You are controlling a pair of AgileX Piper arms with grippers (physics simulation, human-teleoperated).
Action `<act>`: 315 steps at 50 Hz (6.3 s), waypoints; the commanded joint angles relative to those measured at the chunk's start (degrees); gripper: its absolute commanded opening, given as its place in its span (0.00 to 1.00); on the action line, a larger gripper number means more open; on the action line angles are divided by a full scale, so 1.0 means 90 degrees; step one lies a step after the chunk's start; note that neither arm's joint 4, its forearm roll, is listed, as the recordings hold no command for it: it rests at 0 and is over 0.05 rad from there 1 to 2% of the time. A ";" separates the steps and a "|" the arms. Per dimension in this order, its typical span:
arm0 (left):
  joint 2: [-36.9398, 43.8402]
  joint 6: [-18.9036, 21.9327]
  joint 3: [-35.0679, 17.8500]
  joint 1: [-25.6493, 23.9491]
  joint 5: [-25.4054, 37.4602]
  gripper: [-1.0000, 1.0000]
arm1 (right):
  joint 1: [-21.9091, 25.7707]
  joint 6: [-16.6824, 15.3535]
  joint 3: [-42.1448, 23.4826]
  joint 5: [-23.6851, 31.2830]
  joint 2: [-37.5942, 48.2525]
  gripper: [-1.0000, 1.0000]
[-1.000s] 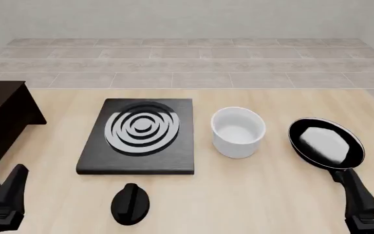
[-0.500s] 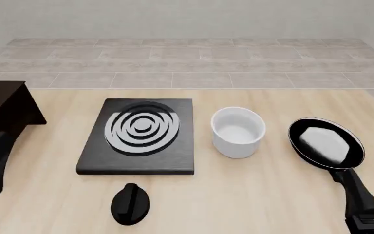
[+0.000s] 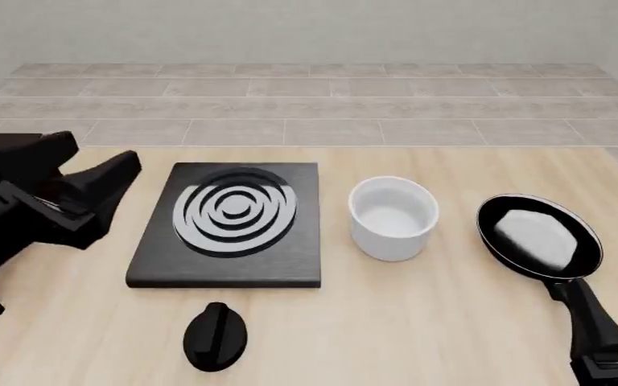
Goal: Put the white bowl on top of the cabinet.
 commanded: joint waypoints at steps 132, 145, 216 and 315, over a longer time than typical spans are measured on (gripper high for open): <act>0.9207 0.3919 -0.6070 -0.3103 0.1330 1.00 | -0.0002 0.0005 0.0000 -0.0022 0.0024 1.00; 0.9571 0.3880 -0.6409 -0.2933 0.1478 1.00 | -0.0002 0.0001 0.0000 -0.0022 0.0022 1.00; 0.9475 0.4465 -0.6595 -0.2421 0.1503 0.00 | -0.0001 0.0003 0.0000 -0.0022 0.0024 1.00; 0.4114 0.3103 -0.2780 0.0763 0.1344 0.00 | -0.0001 0.0006 0.0000 -0.0022 0.0023 1.00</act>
